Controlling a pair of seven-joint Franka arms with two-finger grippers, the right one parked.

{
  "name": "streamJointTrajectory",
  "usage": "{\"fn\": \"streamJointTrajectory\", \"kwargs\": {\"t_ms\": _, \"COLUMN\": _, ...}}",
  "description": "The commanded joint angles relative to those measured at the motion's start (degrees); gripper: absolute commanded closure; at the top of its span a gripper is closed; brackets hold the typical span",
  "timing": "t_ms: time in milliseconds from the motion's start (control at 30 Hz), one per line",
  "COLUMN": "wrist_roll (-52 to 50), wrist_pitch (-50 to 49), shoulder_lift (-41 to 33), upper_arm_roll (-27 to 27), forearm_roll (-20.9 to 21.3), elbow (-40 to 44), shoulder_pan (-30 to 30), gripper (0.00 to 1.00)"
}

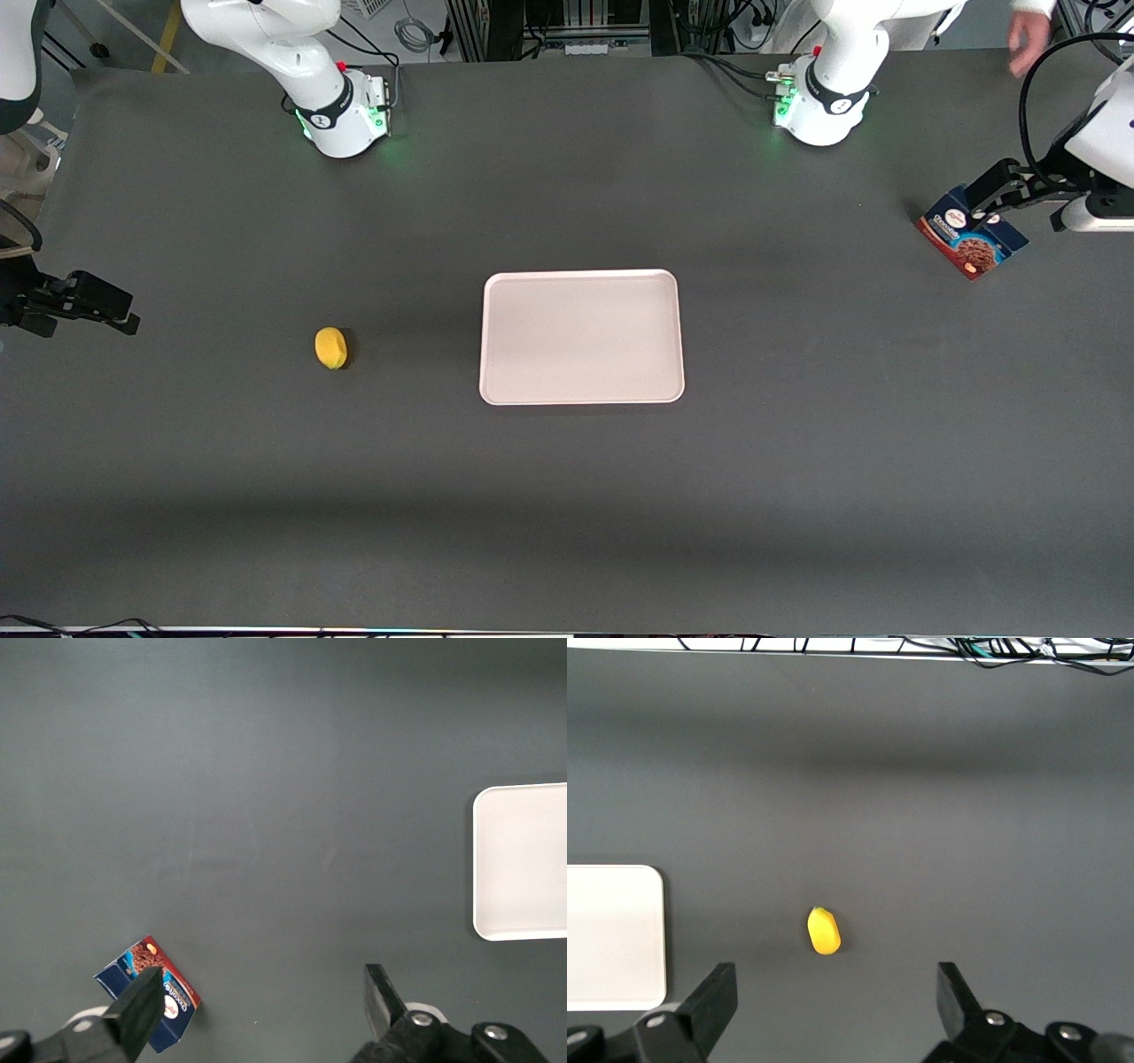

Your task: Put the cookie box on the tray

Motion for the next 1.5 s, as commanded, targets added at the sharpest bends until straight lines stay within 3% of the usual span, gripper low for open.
{"fn": "streamJointTrajectory", "kwargs": {"t_ms": 0, "wrist_roll": 0.38, "wrist_pitch": 0.00, "shoulder_lift": -0.11, "upper_arm_roll": -0.05, "forearm_roll": -0.09, "elbow": 0.43, "shoulder_pan": -0.14, "gripper": 0.00}}
{"fn": "streamJointTrajectory", "kwargs": {"t_ms": 1467, "wrist_roll": 0.20, "wrist_pitch": -1.32, "shoulder_lift": -0.11, "upper_arm_roll": 0.48, "forearm_roll": -0.09, "elbow": -0.01, "shoulder_pan": 2.06, "gripper": 0.00}}
